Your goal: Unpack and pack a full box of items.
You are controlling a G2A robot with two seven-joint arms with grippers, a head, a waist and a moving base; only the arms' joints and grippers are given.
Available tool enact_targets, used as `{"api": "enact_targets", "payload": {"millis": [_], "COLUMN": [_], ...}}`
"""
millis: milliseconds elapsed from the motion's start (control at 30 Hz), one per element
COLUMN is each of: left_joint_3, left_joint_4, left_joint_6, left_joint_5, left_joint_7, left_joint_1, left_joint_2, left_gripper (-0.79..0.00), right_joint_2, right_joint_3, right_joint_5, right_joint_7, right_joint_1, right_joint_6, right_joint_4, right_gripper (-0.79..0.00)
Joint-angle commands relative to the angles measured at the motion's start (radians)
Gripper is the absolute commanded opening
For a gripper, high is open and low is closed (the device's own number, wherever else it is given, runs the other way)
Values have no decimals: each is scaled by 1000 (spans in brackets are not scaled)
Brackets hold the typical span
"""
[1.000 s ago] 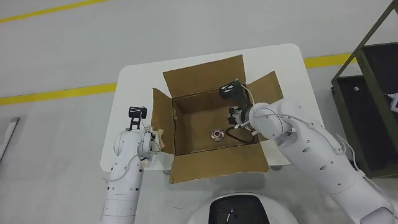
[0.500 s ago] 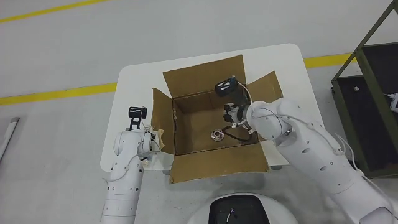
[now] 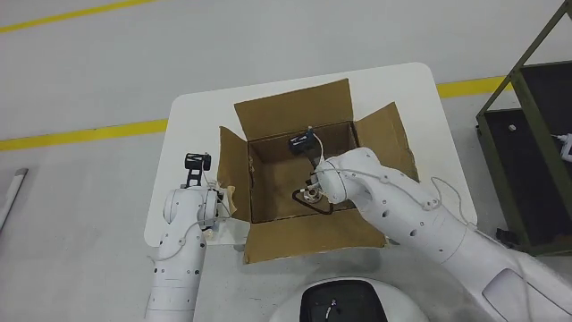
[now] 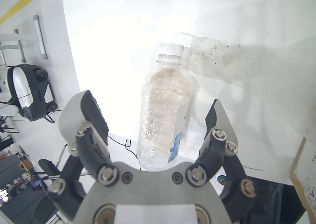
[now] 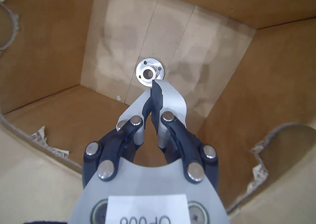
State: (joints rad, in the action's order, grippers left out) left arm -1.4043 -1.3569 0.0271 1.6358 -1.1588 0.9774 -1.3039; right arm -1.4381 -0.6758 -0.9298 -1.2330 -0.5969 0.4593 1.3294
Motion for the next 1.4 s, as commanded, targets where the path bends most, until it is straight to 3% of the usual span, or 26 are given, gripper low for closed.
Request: {"api": "enact_targets", "payload": {"millis": [0, 67, 100, 133, 200, 233, 300, 900, 1100, 1133, 1167, 1267, 1367], "left_joint_3": [0, 0, 0, 0, 0, 0, 0, 0, 0, 0, 0, 0, 0], "left_joint_4": [0, 0, 0, 0, 0, 0, 0, 0, 0, 0, 0, 0, 0], "left_joint_6": [0, 0, 0, 0, 0, 0, 0, 0, 0, 0, 0, 0, 0], "left_joint_5": [0, 0, 0, 0, 0, 0, 0, 0, 0, 0, 0, 0, 0], "left_joint_7": [0, 0, 0, 0, 0, 0, 0, 0, 0, 0, 0, 0, 0], "left_joint_1": [0, 0, 0, 0, 0, 0, 0, 0, 0, 0, 0, 0, 0], "left_joint_2": [0, 0, 0, 0, 0, 0, 0, 0, 0, 0, 0, 0, 0], "left_gripper": [0, 0, 0, 0, 0, 0, 0, 0, 0, 0, 0, 0, 0], "right_joint_2": [-11, -23, -30, -37, -52, -61, -78, -79, -111, -120, -128, -156, -181], "right_joint_3": [14, 25, 35, 43, 61, 74, 94, 83, 126, 138, 149, 175, 191], "right_joint_5": [8, 15, 12, 19, 27, 31, 48, 39, 13, 9, 3, 6, 15], "right_joint_7": [-7, -7, -12, -18, -29, -37, -39, -1, -36, -46, -49, -55, -49], "right_joint_1": [14, 34, 43, 52, 72, 82, 102, 83, 108, 116, 124, 143, 159], "right_joint_6": [-4, -1, 1, -1, -6, -12, -50, -76, -56, -57, -53, -46, -48], "right_joint_4": [-39, -80, -100, -117, -155, -173, -207, -200, -223, -235, -247, -290, -342], "right_gripper": [-785, -785, -683, -499, -43, 0, 0, 0, 0, -145, -403, -449, -440]}}
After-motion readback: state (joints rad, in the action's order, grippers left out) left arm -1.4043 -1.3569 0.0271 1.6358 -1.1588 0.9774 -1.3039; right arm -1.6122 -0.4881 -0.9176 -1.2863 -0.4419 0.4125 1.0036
